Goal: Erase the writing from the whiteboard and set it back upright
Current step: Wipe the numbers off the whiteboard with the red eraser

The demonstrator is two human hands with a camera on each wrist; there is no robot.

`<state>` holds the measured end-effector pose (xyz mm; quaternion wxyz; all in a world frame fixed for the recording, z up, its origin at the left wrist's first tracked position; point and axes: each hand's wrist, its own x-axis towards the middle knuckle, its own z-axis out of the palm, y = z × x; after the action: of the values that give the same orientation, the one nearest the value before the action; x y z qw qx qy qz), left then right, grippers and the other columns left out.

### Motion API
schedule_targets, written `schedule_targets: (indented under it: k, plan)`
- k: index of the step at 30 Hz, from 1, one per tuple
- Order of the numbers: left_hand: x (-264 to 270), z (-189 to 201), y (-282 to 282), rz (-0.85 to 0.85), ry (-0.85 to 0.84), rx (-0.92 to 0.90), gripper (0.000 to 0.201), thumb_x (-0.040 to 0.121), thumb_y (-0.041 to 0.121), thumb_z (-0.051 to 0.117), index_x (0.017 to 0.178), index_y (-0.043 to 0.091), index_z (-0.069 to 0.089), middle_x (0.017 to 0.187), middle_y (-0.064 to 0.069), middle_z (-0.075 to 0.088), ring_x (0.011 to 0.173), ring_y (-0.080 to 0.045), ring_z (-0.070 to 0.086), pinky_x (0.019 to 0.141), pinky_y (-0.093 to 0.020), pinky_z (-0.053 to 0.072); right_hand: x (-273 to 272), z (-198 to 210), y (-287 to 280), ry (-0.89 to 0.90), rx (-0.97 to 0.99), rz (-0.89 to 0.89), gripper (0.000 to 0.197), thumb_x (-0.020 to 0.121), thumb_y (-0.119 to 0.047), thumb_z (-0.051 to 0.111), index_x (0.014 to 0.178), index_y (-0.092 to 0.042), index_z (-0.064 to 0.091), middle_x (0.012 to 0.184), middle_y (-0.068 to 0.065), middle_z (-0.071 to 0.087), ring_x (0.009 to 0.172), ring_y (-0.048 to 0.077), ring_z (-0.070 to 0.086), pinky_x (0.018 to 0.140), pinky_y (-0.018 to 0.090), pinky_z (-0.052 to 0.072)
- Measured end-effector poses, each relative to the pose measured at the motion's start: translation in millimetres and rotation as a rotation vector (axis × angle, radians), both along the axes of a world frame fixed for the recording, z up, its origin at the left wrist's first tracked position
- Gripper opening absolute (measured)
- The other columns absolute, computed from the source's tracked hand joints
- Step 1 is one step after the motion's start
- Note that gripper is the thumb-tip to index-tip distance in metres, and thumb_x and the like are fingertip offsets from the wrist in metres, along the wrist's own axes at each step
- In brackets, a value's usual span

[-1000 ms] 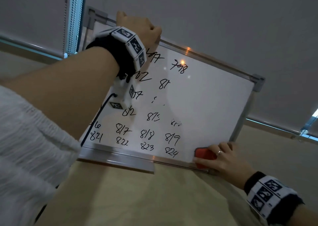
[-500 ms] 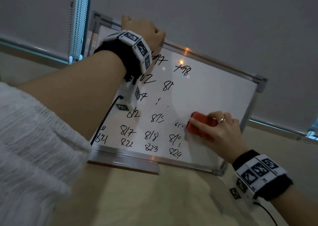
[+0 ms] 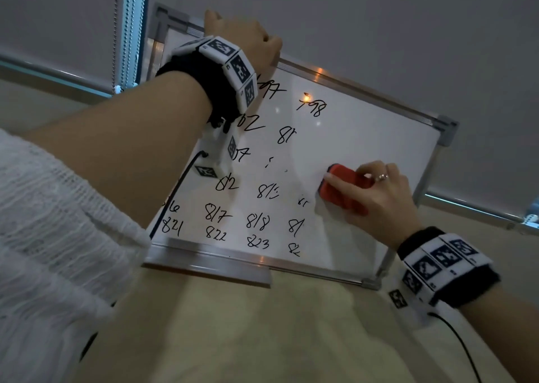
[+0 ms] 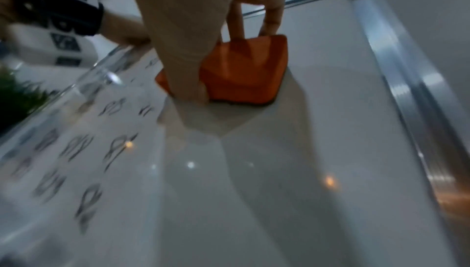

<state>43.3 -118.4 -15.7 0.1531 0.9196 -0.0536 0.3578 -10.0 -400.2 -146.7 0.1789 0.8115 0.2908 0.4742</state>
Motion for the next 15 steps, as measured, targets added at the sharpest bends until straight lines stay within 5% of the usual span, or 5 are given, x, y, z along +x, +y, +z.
schedule_targets:
  k: [3, 6, 9, 12, 15]
  plan:
    - [0, 0, 1, 0.000, -0.010, -0.006, 0.053, 0.091, 0.037, 0.024, 0.088, 0.013, 0.071, 0.058, 0.001, 0.044, 0.078, -0.024, 0.047, 0.103, -0.042, 0.022, -4, -30, 2, -0.011, 0.032, 0.039, 0.053, 0.071, -0.033, 0.060, 0.122, -0.037, 0.046, 0.101, 0.008, 0.038, 0.078, 0.027, 0.043, 0.064, 0.041, 0.045]
    - [-1, 0, 2, 0.003, -0.014, -0.013, 0.050, 0.091, 0.037, 0.025, 0.069, 0.013, 0.064, 0.058, 0.001, 0.043, 0.077, -0.024, 0.046, 0.102, -0.042, 0.023, -11, -74, -9, 0.046, -0.312, 0.124, 0.048, 0.075, -0.022, 0.049, 0.119, -0.041, 0.046, 0.095, 0.005, 0.041, 0.074, 0.022, 0.038, 0.061, 0.037, 0.043]
    - [-1, 0, 0, 0.001, -0.016, -0.016, 0.049, 0.091, 0.037, 0.025, 0.061, 0.015, 0.056, 0.059, -0.001, 0.045, 0.077, -0.025, 0.047, 0.103, -0.042, 0.023, -9, -60, -11, 0.059, -0.432, 0.113, 0.052, 0.073, -0.019, 0.041, 0.118, -0.043, 0.044, 0.096, 0.004, 0.045, 0.075, 0.021, 0.037, 0.063, 0.036, 0.040]
    - [-1, 0, 0, -0.002, -0.011, -0.015, 0.052, 0.091, 0.037, 0.024, 0.083, 0.014, 0.070, 0.060, -0.001, 0.048, 0.076, -0.024, 0.047, 0.102, -0.042, 0.023, -2, -17, 6, -0.006, -0.104, 0.061, 0.043, 0.076, -0.032, 0.048, 0.118, -0.041, 0.047, 0.093, 0.011, 0.057, 0.075, 0.027, 0.045, 0.063, 0.037, 0.040]
    - [-1, -1, 2, -0.008, -0.011, -0.010, 0.052, 0.092, 0.037, 0.024, 0.087, 0.015, 0.070, 0.058, 0.001, 0.044, 0.076, -0.023, 0.046, 0.102, -0.042, 0.023, 1, -7, 20, -0.011, 0.251, 0.015, 0.046, 0.076, -0.049, 0.055, 0.120, -0.037, 0.050, 0.095, 0.017, 0.054, 0.082, 0.030, 0.044, 0.064, 0.040, 0.044]
